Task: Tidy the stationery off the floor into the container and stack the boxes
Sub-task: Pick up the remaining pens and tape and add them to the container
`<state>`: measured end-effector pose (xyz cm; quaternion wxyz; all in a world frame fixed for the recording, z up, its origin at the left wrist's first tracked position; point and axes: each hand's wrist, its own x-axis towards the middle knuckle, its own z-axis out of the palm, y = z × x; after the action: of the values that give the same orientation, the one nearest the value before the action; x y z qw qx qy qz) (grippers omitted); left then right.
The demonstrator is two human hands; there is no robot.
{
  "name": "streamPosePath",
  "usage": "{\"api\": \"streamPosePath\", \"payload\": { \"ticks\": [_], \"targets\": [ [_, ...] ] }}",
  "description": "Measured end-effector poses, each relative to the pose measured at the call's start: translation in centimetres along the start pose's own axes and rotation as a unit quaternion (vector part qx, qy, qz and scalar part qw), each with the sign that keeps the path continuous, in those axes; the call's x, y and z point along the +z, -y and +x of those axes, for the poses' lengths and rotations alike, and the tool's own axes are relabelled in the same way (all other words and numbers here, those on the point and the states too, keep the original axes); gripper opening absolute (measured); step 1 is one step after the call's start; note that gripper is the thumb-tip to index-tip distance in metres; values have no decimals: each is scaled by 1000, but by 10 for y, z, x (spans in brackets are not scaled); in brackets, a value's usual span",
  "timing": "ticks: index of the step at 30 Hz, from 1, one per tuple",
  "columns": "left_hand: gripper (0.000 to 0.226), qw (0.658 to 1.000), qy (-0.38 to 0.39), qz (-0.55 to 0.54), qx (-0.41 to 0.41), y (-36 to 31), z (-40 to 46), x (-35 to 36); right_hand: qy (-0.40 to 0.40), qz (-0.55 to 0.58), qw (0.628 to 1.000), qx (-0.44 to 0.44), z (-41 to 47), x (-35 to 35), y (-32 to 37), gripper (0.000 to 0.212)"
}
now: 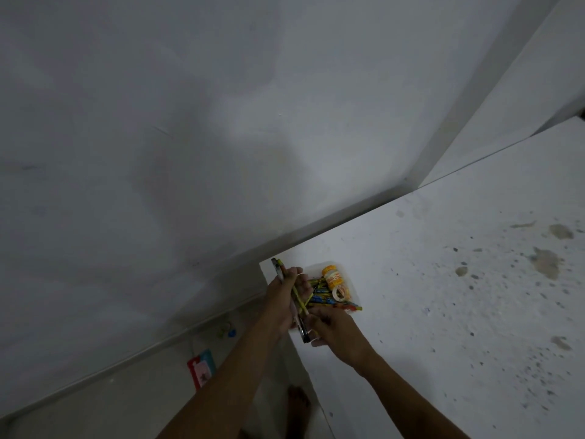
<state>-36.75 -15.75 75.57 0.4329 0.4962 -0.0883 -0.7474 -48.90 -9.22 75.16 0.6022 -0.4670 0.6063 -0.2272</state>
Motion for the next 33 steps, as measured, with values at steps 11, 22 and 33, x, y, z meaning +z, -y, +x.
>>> {"api": "streamPosePath", "payload": {
  "ticks": [11, 22, 33],
  "targets": [
    [19, 999, 10, 46, 15, 11, 9, -20, -110, -169, 978, -56, 3, -43, -9, 17],
    [23, 982, -112, 140, 51, 12, 6, -65, -115, -481, 865, -82, 20, -68, -17, 28],
    [17, 833, 20, 541, 116, 14, 8, -33, -140, -508, 837, -146, 21, -50, -19, 32]
  ]
}}
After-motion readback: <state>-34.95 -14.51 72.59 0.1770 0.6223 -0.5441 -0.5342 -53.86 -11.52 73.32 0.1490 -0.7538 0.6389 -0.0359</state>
